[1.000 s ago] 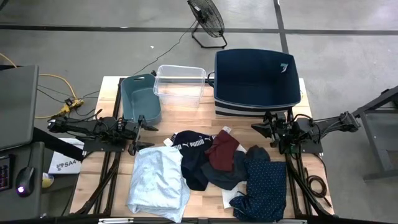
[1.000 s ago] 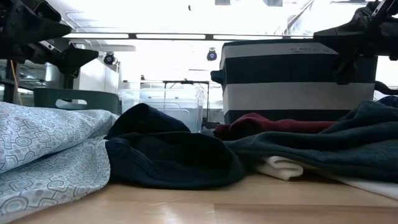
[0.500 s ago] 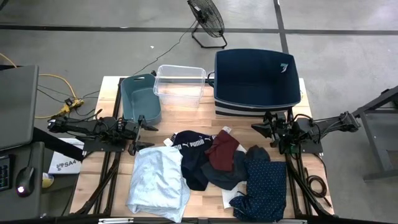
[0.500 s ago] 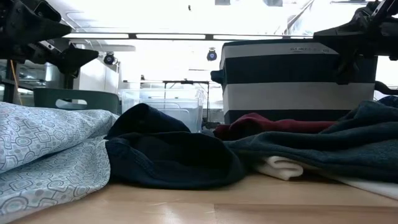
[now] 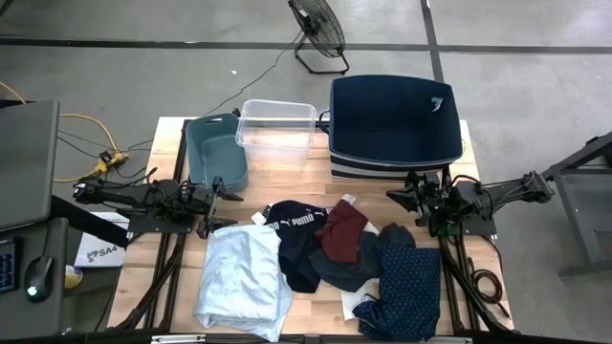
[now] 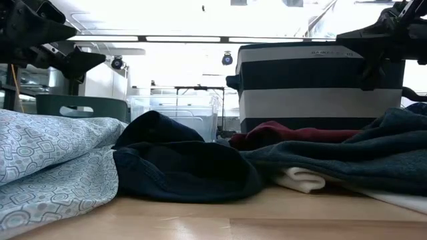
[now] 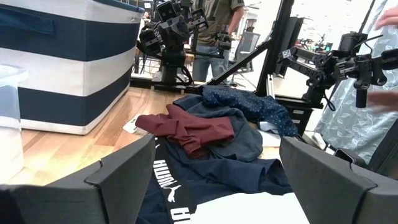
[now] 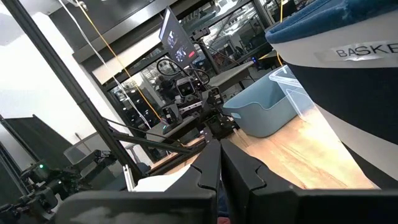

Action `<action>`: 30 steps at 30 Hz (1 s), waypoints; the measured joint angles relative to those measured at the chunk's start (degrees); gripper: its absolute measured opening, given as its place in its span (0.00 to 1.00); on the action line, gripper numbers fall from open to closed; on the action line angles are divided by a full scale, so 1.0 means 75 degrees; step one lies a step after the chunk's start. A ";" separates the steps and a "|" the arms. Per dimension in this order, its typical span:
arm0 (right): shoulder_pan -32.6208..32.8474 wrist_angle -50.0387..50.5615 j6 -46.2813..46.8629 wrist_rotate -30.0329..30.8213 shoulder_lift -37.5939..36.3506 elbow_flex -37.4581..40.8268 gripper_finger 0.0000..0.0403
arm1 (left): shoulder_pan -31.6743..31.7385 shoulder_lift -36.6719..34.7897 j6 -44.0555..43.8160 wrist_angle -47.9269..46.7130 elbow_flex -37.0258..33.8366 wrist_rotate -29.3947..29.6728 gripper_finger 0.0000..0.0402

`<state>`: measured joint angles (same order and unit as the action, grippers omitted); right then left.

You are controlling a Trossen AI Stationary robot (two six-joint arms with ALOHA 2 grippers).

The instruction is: Pick & Place Cloths

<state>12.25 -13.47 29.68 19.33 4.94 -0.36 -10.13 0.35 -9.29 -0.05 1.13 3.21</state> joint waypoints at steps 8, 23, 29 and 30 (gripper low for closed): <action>0.0002 0.0000 -0.0001 0.0000 0.0000 0.0002 0.01 | -0.0003 0.0000 -0.0001 -0.0003 0.0000 0.0000 0.84; 0.0017 0.1077 0.1426 -0.1124 0.0184 -0.1023 0.01 | 0.0000 -0.0001 0.0001 0.0000 0.0000 0.0001 0.84; 0.0017 0.2958 0.1870 -0.1703 0.0836 -0.2616 0.01 | -0.0002 0.0001 0.0000 0.0000 0.0000 0.0000 0.84; 0.0017 0.3219 0.1875 -0.1864 0.1020 -0.2880 0.01 | 0.0000 0.0001 -0.0001 -0.0003 0.0000 -0.0001 0.84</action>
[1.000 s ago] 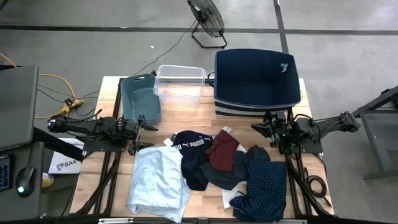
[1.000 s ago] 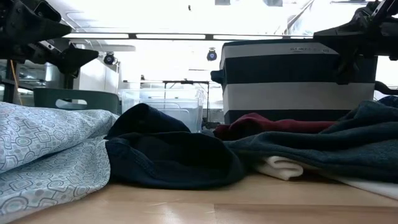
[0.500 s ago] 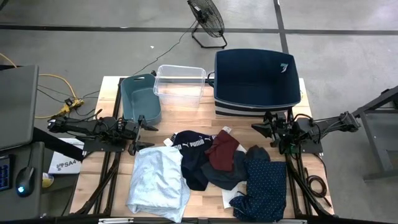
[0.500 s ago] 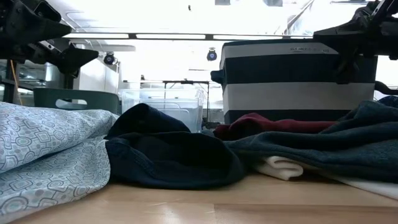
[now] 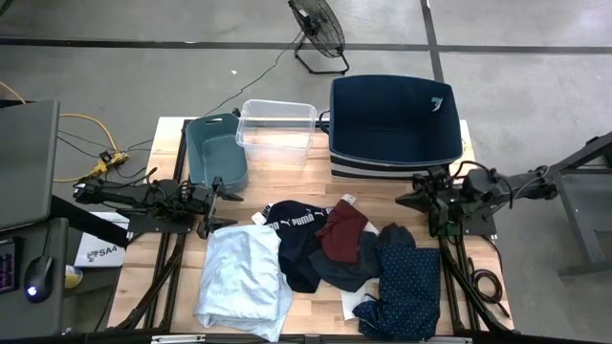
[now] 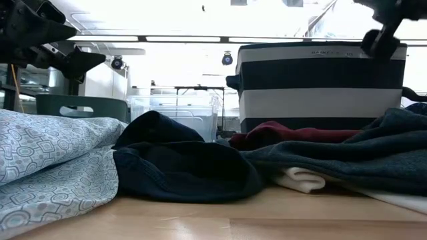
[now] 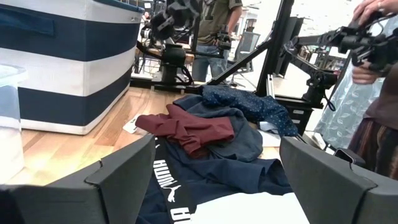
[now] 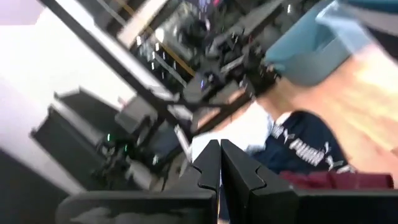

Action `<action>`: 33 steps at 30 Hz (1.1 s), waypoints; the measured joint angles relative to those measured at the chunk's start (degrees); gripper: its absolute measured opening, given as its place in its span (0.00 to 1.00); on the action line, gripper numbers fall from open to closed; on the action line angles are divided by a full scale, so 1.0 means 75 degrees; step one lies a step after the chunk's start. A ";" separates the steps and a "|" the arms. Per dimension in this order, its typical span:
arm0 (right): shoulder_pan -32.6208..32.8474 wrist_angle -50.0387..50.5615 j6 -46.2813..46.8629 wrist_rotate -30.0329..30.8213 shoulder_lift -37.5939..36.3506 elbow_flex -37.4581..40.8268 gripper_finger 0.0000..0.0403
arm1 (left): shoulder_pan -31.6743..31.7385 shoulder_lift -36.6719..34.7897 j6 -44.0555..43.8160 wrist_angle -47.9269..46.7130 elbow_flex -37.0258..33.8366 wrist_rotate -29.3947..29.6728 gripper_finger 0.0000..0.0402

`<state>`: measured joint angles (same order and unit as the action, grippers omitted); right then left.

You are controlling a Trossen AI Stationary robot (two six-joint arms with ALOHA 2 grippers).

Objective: Pick & Place Cloths
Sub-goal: Put the blue polo shirt into the blue laundry organizer

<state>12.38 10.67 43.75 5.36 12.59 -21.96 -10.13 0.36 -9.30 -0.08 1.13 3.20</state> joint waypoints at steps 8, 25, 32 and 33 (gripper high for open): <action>0.0230 0.0838 -0.0764 -0.1300 0.1586 -0.1341 0.01 | 0.0000 -0.0002 0.0000 0.0000 0.0000 0.0001 0.84; 0.3386 0.4501 -0.1537 0.0982 0.4840 -0.3911 0.14 | 0.0000 -0.0002 0.0001 0.0002 0.0000 0.0002 0.84; 0.4126 0.6381 0.0207 -0.0019 0.5888 -0.4319 0.31 | -0.0001 -0.0002 0.0002 0.0001 0.0000 0.0000 0.84; 0.4233 0.6629 0.0456 -0.0184 0.5997 -0.4319 0.34 | -0.0002 -0.0002 0.0002 0.0003 0.0000 0.0000 0.84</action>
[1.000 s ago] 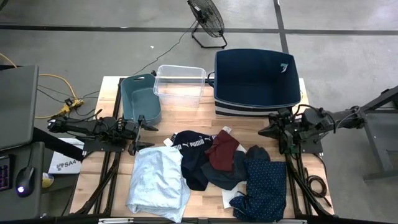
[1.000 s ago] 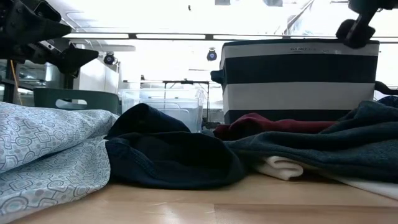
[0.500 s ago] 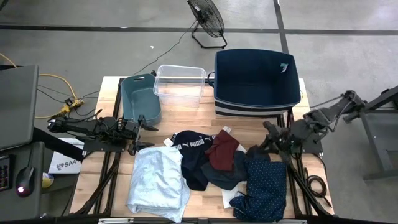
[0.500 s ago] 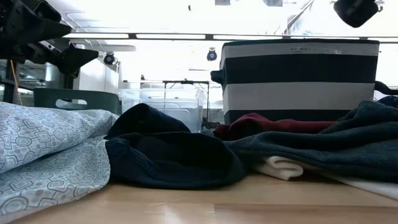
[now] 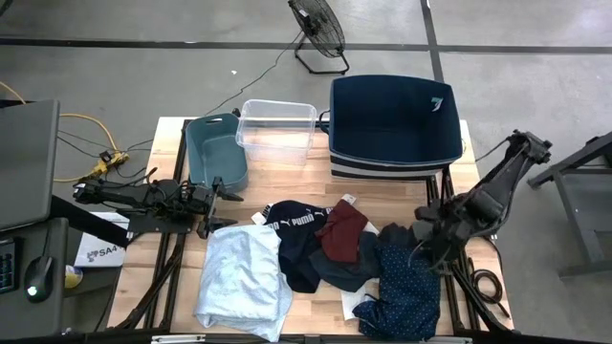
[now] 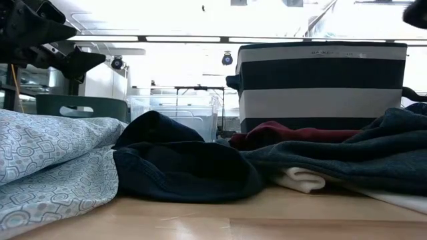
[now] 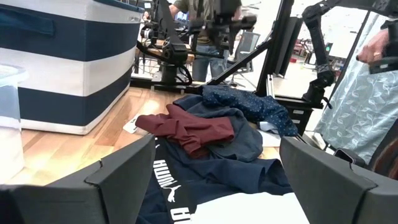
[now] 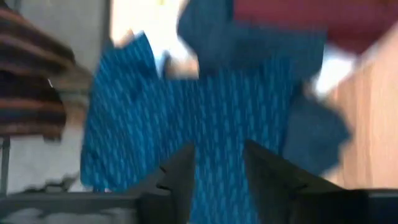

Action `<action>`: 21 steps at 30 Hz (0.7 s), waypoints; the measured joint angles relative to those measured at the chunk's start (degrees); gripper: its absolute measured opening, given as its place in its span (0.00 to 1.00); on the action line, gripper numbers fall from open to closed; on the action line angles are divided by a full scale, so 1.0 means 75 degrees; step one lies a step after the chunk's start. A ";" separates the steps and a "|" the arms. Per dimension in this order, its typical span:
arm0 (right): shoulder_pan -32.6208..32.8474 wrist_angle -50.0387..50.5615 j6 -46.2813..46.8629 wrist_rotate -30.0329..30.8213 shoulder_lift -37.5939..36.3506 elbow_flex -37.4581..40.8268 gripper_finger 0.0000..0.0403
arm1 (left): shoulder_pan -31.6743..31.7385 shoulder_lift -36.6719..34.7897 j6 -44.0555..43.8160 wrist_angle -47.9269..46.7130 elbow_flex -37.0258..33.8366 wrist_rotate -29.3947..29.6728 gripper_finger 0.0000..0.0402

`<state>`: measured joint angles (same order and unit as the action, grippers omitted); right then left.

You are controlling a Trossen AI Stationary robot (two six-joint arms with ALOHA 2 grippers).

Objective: Pick & Place Cloths
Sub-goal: Put the blue polo shirt into the blue laundry organizer

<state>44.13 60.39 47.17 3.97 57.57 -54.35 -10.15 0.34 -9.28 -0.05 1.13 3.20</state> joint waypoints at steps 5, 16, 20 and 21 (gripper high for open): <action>0.0717 0.0934 0.1170 -0.0342 0.0462 0.0000 0.53 | -0.0001 -0.0001 -0.0002 -0.0001 0.0000 0.0003 0.84; 0.2222 -0.0090 0.3130 0.0083 0.2121 -0.0003 0.89 | 0.0001 0.0001 -0.0001 -0.0002 0.0000 0.0000 0.84; 0.2239 -0.0575 0.3589 -0.0295 0.2841 -0.0003 0.95 | 0.0001 0.0000 -0.0002 -0.0001 0.0000 0.0000 0.84; 0.2239 -0.0688 0.3757 -0.0439 0.3002 -0.0003 0.96 | 0.0000 0.0001 0.0001 -0.0002 0.0000 0.0003 0.84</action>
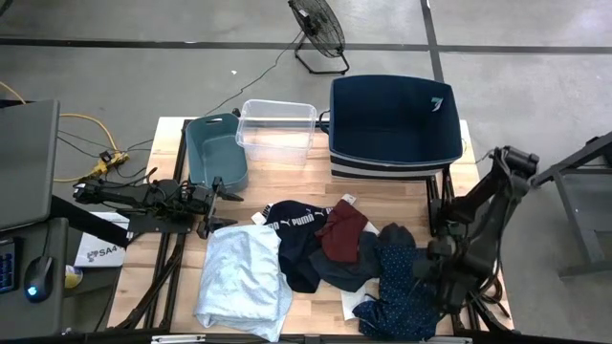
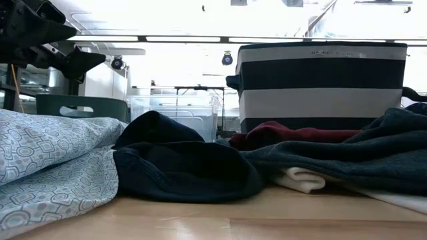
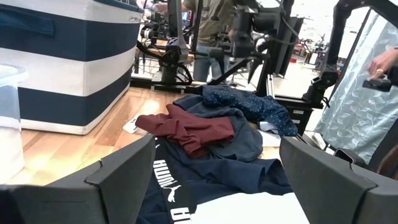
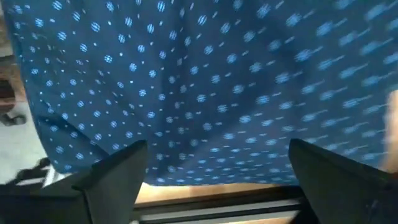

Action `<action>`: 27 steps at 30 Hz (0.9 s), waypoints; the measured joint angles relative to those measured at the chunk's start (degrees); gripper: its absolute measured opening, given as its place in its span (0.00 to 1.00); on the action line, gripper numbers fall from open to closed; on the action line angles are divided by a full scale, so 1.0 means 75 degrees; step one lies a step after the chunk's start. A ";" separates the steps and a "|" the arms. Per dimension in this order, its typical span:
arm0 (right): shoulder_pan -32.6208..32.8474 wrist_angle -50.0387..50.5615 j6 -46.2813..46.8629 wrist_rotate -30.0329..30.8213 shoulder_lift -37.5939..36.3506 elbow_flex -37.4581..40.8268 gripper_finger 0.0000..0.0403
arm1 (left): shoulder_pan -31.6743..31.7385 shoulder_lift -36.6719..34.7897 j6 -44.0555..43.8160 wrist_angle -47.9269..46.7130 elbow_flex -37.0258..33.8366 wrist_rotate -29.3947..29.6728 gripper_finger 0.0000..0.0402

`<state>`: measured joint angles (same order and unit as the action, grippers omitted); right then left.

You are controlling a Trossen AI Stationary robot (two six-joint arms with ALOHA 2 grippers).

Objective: Pick & Place Cloths
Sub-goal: Put the blue polo shirt into the blue laundry organizer

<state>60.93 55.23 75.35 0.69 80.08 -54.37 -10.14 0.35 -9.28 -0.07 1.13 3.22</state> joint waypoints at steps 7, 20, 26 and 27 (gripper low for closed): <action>0.0031 -0.0717 0.1555 -0.0679 0.0868 0.0000 0.97 | 0.0001 0.0001 0.0000 0.0001 0.0000 0.0000 0.84; 0.0029 -0.1290 0.5040 0.0064 0.2023 -0.0003 0.97 | 0.0001 -0.0002 -0.0001 0.0000 0.0000 -0.0003 0.84; 0.0026 -0.1490 0.5614 0.0024 0.2631 -0.0047 0.97 | 0.0000 0.0001 -0.0001 0.0000 0.0000 -0.0001 0.84; 0.0026 -0.1481 0.5674 0.0030 0.2685 -0.0055 0.97 | -0.0001 0.0001 -0.0003 -0.0001 0.0000 0.0000 0.84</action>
<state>61.12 44.12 117.90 0.91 100.22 -54.78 -10.15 0.36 -9.30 -0.08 1.13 3.22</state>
